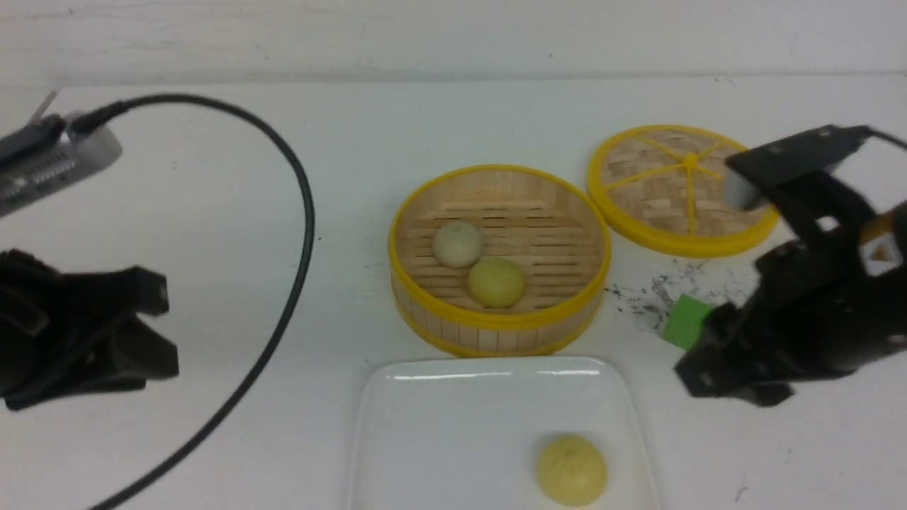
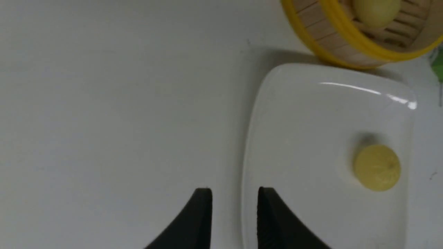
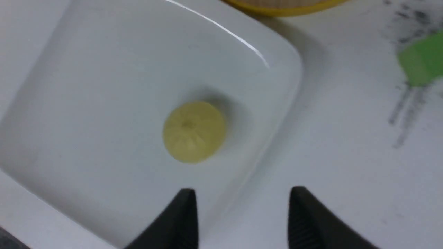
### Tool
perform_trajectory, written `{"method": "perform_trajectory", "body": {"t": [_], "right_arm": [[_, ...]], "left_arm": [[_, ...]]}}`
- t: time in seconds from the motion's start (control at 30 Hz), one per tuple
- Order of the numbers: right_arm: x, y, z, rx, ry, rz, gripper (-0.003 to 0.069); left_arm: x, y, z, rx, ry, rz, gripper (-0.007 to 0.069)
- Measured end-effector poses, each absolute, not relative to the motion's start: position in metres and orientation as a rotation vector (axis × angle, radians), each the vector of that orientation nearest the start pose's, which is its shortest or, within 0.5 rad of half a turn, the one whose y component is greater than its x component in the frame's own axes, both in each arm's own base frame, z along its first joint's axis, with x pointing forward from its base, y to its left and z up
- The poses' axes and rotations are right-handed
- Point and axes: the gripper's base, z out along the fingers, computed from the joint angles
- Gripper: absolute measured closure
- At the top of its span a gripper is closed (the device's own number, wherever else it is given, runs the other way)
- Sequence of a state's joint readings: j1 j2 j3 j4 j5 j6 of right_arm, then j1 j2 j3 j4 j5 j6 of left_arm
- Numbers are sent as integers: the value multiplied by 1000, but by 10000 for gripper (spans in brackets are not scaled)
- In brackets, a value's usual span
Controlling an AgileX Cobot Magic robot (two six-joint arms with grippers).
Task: Put the steamed buns into the plate on the white tablecloth.
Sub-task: 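Reach into the bamboo steamer and grasp a bun with the left gripper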
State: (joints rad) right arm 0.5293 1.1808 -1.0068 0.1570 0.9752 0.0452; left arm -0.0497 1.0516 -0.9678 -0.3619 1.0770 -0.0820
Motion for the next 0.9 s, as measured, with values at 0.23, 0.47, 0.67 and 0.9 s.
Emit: {"method": "perform_trajectory", "body": {"t": [0.23,0.47,0.67,0.9], "right_arm": [[130,66,317,-441,2590,201,673],[103,50,287,-429,2501,199,673],[94,45,262,-433,2508,198,673],[95,46,261,-430,2488,206,671]], "left_arm": [[219,-83,363,94,2651,-595,314],[260,-147,355,256,2701,-608,305],[305,-207,327,255,2727,-491,273],[334,-257,295,320,2762,-492,265]]}}
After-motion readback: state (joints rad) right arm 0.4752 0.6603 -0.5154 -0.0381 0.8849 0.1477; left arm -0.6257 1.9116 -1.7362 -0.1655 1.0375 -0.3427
